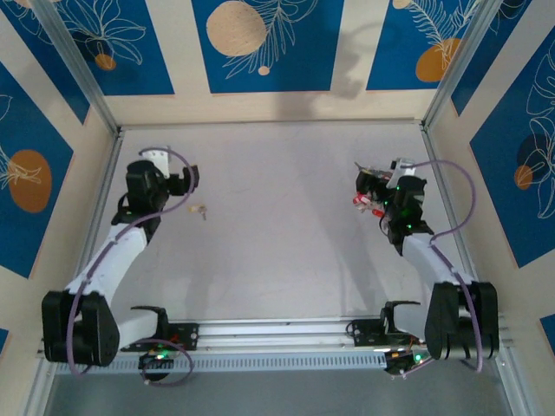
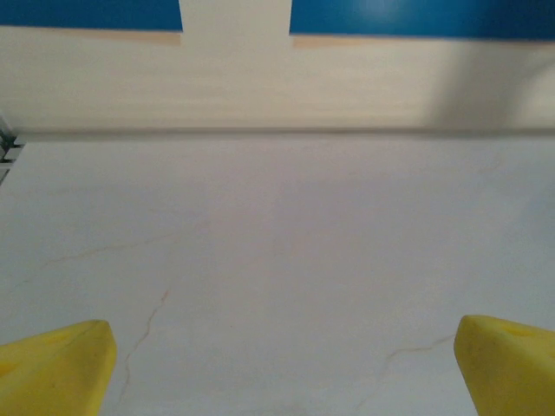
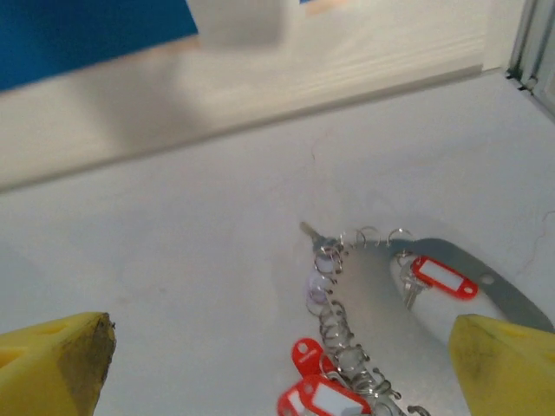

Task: Put the keys on the keyring

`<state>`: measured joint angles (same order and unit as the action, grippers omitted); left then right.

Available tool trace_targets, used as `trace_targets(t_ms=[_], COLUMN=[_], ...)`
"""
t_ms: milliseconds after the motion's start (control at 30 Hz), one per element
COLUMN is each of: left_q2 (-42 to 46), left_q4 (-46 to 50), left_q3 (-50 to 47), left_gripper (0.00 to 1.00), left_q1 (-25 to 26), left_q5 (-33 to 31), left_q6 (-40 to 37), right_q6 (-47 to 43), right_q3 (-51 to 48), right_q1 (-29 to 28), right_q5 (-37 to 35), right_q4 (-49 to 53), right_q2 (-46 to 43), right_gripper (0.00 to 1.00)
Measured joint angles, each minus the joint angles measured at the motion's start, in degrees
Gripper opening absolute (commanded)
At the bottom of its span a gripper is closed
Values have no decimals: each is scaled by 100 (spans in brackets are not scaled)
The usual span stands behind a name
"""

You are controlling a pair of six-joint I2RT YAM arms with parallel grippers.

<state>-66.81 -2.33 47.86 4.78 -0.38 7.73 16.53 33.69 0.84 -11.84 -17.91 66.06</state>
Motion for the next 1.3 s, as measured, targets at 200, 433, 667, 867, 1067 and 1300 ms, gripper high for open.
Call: trace_targets(t_ms=[200,433,667,867,1067,1300], left_q2=[118,-358,-693,-914,-914,-914], left_q4=[2017,2844,3001,3027,3023,2968], left_q3=[1493,1386,802,802,802,763], left_gripper=[100,100,100,100,100,100], left_q1=[0,0,0,0,0,0], left_q5=[90,494,664,903,1021,1069], left_q6=[304,323,487,612,706,859], right_q6=[597,1008,1088,977,767,695], right_q3=[844,2079,2833,3117,3257,3394], right_q1=[243,929,1292,1333,1331,986], right_q5=[295,660,748,361,284,326], right_q4=[1814,4009,5191,5547,5501,5357], right_q2=[33,1464,2500,2994,3442,4052], right_gripper=[99,76,36,29,29,38])
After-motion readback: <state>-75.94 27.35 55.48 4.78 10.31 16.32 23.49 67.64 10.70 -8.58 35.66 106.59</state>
